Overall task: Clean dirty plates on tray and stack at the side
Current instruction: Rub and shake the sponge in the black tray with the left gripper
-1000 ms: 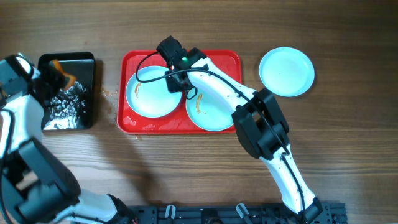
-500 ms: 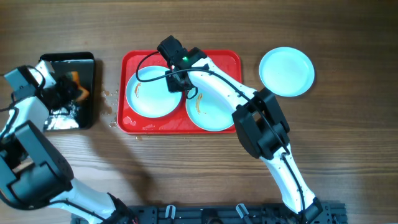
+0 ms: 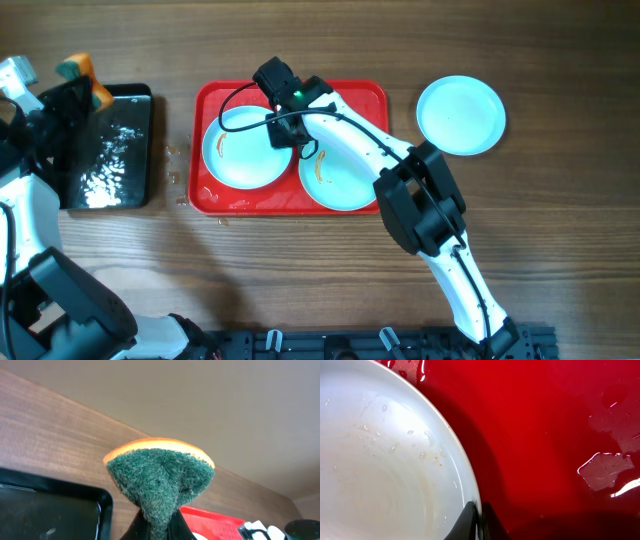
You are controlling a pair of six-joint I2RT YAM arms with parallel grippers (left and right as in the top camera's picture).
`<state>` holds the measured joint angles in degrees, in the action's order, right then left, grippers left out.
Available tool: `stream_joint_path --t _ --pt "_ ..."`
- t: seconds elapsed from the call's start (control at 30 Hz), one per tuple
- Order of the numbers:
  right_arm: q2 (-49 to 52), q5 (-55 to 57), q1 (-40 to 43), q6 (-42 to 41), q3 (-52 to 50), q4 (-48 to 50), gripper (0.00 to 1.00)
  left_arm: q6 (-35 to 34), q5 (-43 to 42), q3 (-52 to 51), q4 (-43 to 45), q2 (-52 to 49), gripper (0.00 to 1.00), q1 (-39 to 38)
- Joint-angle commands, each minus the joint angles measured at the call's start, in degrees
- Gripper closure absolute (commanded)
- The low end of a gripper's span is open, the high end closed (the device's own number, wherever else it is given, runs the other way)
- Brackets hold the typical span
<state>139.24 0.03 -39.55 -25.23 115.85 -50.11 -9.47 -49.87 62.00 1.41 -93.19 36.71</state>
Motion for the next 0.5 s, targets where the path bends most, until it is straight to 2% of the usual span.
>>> stream_joint_path --t 0.0,0.07,0.17,0.23,0.3,0.37,0.47 --pt "1.2 0.1 -0.2 1.2 -1.2 -1.1 0.96 3.2 8.3 -1.4 -4.6 -3.2 0.96 0.1" --pt "1.2 0.1 -0.2 1.2 -1.2 -1.1 0.96 4.9 12.4 -2.9 -5.6 -6.6 0.96 0.0" --pt "1.2 0.1 -0.2 1.3 -1.2 -1.2 0.96 6.1 11.7 -3.5 -5.7 -9.6 0.96 0.7" --pt "1.2 0.1 -0.2 1.3 -1.2 -1.3 0.96 6.1 7.6 -3.5 -4.3 -9.1 0.96 1.3" --pt "1.2 0.2 -0.2 1.3 -1.2 -1.4 0.96 5.5 -1.3 -3.5 0.0 -6.7 0.96 2.2" --pt "1.2 0.2 -0.2 1.3 -1.2 -1.3 0.96 2.0 -5.7 -3.5 4.5 -4.2 0.96 2.6" --pt "1.2 0.1 -0.2 1.3 -1.2 -1.4 0.96 -5.7 -7.4 -3.5 10.8 1.1 0.96 2.7"
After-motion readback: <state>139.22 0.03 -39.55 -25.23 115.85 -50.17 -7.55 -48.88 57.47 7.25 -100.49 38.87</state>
